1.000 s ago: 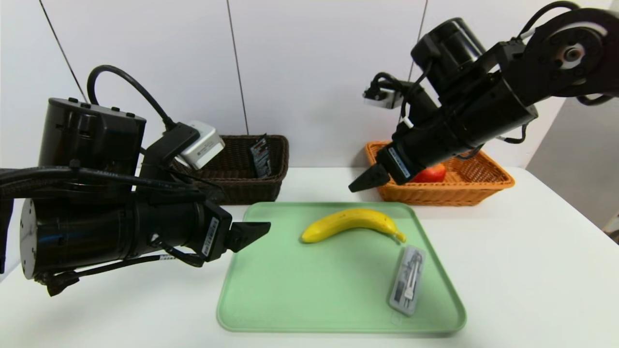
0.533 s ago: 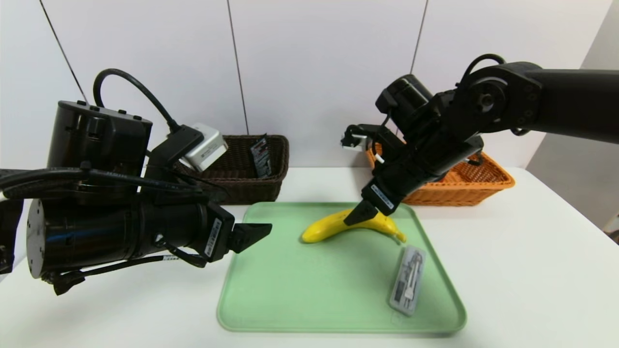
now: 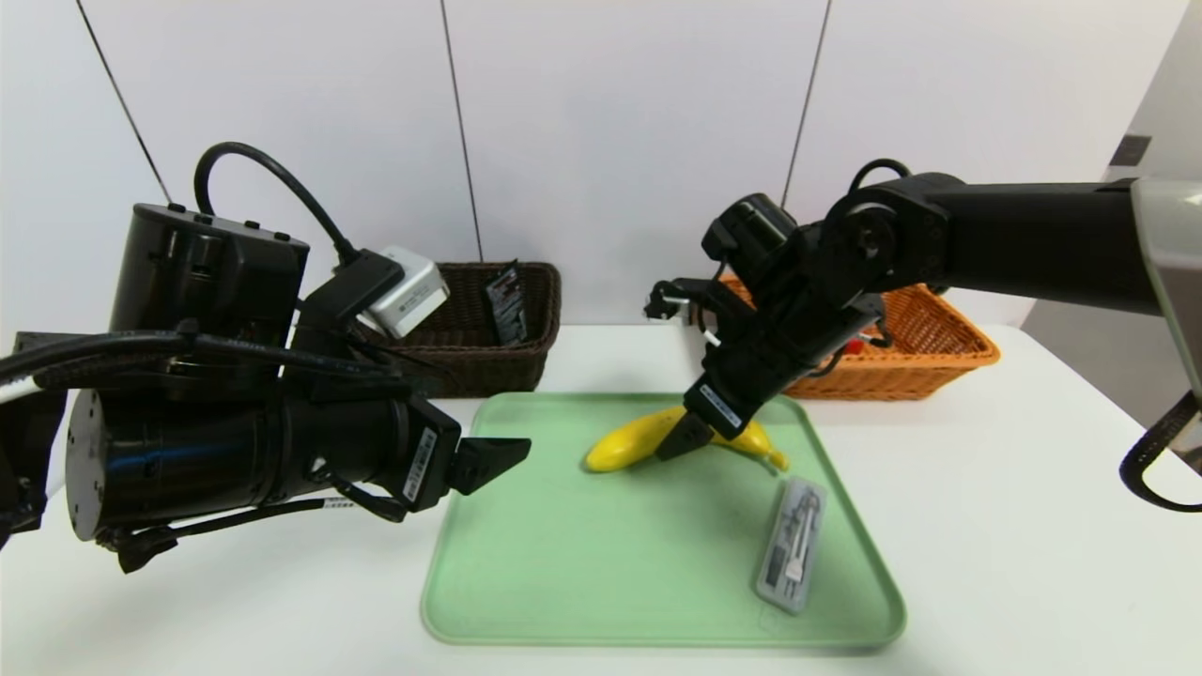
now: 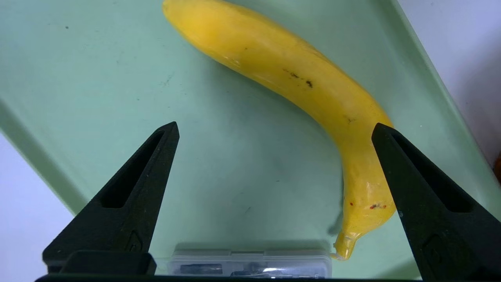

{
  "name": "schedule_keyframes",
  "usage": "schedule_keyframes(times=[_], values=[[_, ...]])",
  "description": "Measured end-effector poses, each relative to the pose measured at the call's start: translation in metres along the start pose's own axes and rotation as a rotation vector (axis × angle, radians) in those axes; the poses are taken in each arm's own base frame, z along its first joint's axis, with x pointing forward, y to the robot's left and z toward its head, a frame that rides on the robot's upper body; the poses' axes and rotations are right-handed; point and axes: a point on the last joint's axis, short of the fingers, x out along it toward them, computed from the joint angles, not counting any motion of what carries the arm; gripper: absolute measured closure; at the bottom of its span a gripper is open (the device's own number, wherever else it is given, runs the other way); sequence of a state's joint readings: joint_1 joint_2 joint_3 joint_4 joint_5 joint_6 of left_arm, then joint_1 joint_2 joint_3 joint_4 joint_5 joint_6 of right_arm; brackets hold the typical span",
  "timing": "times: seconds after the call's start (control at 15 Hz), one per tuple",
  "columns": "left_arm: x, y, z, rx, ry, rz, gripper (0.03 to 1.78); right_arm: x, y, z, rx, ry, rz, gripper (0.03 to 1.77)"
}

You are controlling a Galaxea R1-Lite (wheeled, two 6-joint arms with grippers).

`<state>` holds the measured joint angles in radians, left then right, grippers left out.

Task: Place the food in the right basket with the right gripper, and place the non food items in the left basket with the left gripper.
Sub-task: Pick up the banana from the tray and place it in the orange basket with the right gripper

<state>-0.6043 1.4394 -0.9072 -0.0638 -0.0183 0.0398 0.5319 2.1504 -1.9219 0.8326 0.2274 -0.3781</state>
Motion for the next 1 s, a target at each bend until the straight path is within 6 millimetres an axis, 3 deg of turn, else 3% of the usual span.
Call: schedule_keyframes(times=[0.27, 1.0], values=[[0.001, 0.000, 0.000, -0.001, 0.003, 0.001, 0.12, 0.008, -0.006, 0.005, -0.025, -0.045, -0.024, 0.10], [0.003, 0.000, -0.001, -0.003, 0.010, 0.002, 0.12, 0.030, -0.017, -0.003, -0.034, 0.013, -0.014, 0.09]])
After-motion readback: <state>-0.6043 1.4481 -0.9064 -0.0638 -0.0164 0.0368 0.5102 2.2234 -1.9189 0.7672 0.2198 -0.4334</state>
